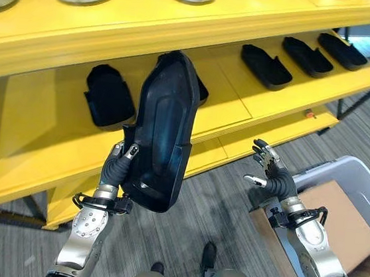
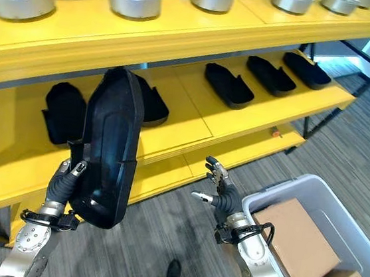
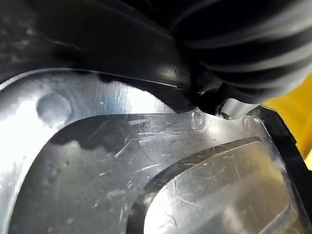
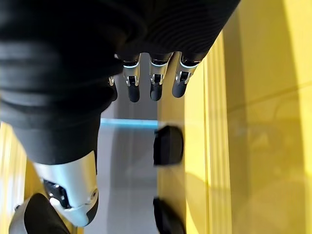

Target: Move parts from the plastic box to the shelf.

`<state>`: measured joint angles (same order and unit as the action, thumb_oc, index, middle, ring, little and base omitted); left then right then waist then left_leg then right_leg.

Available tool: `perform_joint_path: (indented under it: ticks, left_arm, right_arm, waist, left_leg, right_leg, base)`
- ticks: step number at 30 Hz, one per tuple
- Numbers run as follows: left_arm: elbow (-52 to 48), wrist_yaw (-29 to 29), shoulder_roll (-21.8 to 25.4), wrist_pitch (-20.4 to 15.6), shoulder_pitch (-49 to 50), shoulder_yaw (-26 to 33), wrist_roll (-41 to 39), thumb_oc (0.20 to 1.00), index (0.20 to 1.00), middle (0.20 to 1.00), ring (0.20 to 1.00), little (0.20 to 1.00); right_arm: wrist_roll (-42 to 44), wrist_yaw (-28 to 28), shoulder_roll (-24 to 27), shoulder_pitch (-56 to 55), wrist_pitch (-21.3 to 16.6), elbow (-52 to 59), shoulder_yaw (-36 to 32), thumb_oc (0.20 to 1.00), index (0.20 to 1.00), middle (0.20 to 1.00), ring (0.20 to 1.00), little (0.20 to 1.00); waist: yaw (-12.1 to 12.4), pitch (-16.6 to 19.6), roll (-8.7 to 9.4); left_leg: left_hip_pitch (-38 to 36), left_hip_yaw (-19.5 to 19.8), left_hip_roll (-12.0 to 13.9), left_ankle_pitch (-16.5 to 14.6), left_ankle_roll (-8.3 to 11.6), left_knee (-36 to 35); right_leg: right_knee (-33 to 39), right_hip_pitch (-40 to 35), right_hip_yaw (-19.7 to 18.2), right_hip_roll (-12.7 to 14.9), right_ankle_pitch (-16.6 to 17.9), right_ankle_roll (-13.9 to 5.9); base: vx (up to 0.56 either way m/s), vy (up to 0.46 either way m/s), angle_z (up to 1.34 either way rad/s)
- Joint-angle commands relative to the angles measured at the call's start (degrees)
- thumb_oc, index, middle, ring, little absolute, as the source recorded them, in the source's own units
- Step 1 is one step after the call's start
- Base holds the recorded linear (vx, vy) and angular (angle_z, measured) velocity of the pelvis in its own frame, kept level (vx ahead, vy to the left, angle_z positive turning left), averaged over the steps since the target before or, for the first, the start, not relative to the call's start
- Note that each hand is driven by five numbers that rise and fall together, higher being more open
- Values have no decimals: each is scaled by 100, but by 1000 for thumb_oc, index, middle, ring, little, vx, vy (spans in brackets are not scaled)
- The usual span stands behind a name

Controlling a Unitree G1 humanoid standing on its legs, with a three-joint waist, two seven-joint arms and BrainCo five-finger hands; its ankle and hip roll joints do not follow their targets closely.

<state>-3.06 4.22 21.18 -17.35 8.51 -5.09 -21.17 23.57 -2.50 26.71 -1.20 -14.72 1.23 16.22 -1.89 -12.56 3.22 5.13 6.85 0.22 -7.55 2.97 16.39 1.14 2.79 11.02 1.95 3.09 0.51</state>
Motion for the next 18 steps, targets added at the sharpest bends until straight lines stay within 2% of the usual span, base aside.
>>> perform_joint_path:
  ticks: [1, 2, 3, 4, 5, 6, 7, 8, 9, 10, 11, 12, 15, 18]
  left_arm:
    - [-576, -12, 319, -408, -416, 49, -108, 200, 200, 200, 200, 200]
    - [-573, -10, 320, -408, -425, 48, -107, 200, 200, 200, 200, 200]
    - [-650, 29, 343, -414, -433, 75, -203, 200, 200, 200, 200, 200]
    - [-664, 72, 348, -412, -443, 114, -211, 200, 200, 200, 200, 200]
    - [-694, 143, 336, -405, -481, 132, -195, 200, 200, 200, 200, 200]
    - [-695, 160, 334, -386, -504, 135, -206, 200, 200, 200, 200, 200]
    - [-647, 207, 321, -370, -672, 82, -239, 200, 200, 200, 200, 200]
    - [-620, 177, 286, -375, -723, 37, -297, 200, 200, 200, 200, 200]
    - [-616, 126, 283, -373, -737, 16, -325, 200, 200, 200, 200, 200]
    - [-625, 102, 283, -380, -744, -12, -334, 200, 200, 200, 200, 200]
    - [-623, 101, 283, -381, -744, -18, -335, 200, 200, 200, 200, 200]
    - [-603, 114, 270, -385, -783, -44, -323, 200, 200, 200, 200, 200]
    - [-558, 71, 375, -389, -695, 16, -242, 200, 200, 200, 200, 200]
    - [-520, 131, 492, -432, -653, 105, -67, 200, 200, 200, 200, 200]
  right_arm:
    - [113, 139, 155, 217, -375, 241, -204, 1000, 1000, 1000, 1000, 1000]
    - [112, 141, 154, 222, -375, 241, -207, 1000, 1000, 1000, 1000, 1000]
    - [143, 205, 133, 200, -384, 231, -236, 1000, 1000, 1000, 1000, 1000]
    - [165, 220, 115, 188, -389, 221, -256, 1000, 1000, 1000, 1000, 1000]
    - [147, 251, 104, 181, -391, 180, -237, 1000, 1000, 1000, 1000, 1000]
    - [141, 303, 100, 177, -390, 147, -217, 1000, 1000, 1000, 1000, 1000]
    - [100, 414, 73, 188, -406, 42, -196, 1000, 1000, 1000, 1000, 1000]
    - [51, 441, 78, 178, -401, 29, -204, 1000, 1000, 1000, 1000, 1000]
    - [-13, 462, 65, 177, -407, 24, -219, 1000, 1000, 1000, 1000, 1000]
    - [-13, 475, 21, 156, -421, 32, -254, 1000, 1000, 1000, 1000, 1000]
    - [-14, 475, 21, 150, -420, 34, -259, 1000, 1000, 1000, 1000, 1000]
    - [18, 505, -53, 114, -440, 17, -332, 1000, 1000, 1000, 1000, 1000]
    - [22, 495, -155, -135, -415, 62, -492, 1000, 1000, 1000, 1000, 1000]
    - [-17, 442, -187, -236, -373, 76, -538, 1000, 1000, 1000, 1000, 1000]
  waist:
    - [-66, 148, 196]
    - [-70, 152, 201]
    - [-83, 171, 202]
    - [-130, 233, 180]
    - [-158, 275, 123]
    - [-161, 309, 61]
    - [-251, 349, -103]
    - [-270, 380, -185]
    - [-270, 416, -266]
    - [-244, 444, -335]
    - [-234, 447, -331]
    - [-206, 454, -372]
    - [-181, 404, -289]
    - [-149, 318, -180]
  left_leg:
    - [333, -376, 378, 72, -24, 496]
    - [348, -372, 372, 100, -22, 482]
    - [169, -214, 970, 334, 33, 192]
    - [17, -208, 1355, 590, 76, -149]
    - [-34, -215, 1856, 1072, 160, -550]
    - [-128, -223, 2079, 1437, 222, -881]
    - [-247, -600, 2540, 1984, 438, -1531]
    - [-411, -815, 2565, 1922, 539, -1771]
    - [-466, -861, 2609, 1867, 645, -1894]
    - [-532, -831, 2546, 1780, 690, -1970]
    - [-539, -841, 2539, 1775, 687, -1971]
    - [-499, -735, 2371, 1607, 662, -1909]
    - [-283, -676, 1991, 1109, 640, -1327]
    - [-115, -678, 1711, 750, 642, -820]
  right_leg:
    - [-1421, 197, -295, 410, -618, -344]
    - [-1415, 212, -291, 415, -601, -341]
    - [-1662, 254, -368, 513, -721, -435]
    - [-1781, 348, -383, 600, -780, -497]
    - [-2010, 470, -419, 708, -863, -576]
    - [-2250, 610, -444, 752, -982, -582]
    - [-2683, 845, -396, 991, -1152, -707]
    - [-2901, 964, -375, 1079, -1224, -770]
    - [-2968, 982, -377, 1157, -1223, -820]
    - [-2962, 1006, -415, 1215, -1194, -870]
    - [-2963, 1008, -424, 1219, -1193, -875]
    - [-2833, 923, -454, 1375, -1089, -973]
    - [-2224, 454, -399, 1740, -709, -1111]
    - [-1811, 173, -330, 1961, -481, -1208]
  base:
    - [0, 0, 78]
    - [3, 129, 63]
    - [-23, 195, 43]
    - [-3, 331, 26]
    - [5, 290, -1]
    - [3, 464, -4]
    - [-25, 416, -11]
    - [-26, 446, 17]
    - [3, 286, 25]
    - [21, 202, 27]
    - [25, 236, 5]
    - [67, 266, -13]
    - [101, 277, 50]
    - [55, 174, 47]
